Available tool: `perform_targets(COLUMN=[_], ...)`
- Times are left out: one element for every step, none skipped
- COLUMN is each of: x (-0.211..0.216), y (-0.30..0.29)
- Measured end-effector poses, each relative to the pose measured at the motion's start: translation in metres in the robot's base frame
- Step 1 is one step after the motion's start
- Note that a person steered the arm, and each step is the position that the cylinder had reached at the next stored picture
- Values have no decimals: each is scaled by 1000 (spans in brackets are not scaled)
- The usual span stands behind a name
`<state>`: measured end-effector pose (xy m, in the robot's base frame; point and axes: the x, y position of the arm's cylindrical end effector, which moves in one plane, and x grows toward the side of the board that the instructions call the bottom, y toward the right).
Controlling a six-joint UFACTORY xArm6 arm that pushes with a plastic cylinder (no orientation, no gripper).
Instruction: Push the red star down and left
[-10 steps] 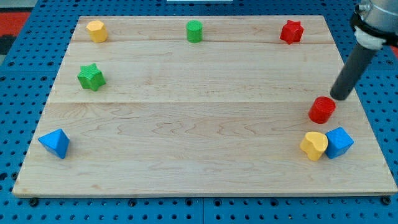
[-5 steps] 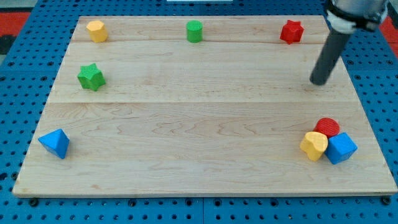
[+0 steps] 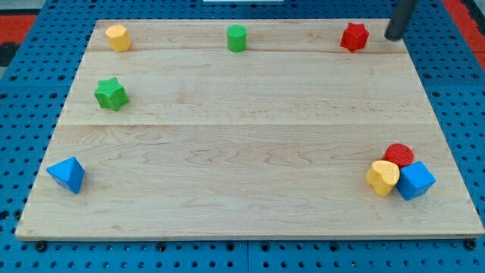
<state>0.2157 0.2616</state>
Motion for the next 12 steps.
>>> perform_targets(x=[-23,34,105,61,-10,-23,19,92,146,114,57,8], y=[-79,-131,-127,-139,-140,-119,-78,-79,-81,-84,-92,-82])
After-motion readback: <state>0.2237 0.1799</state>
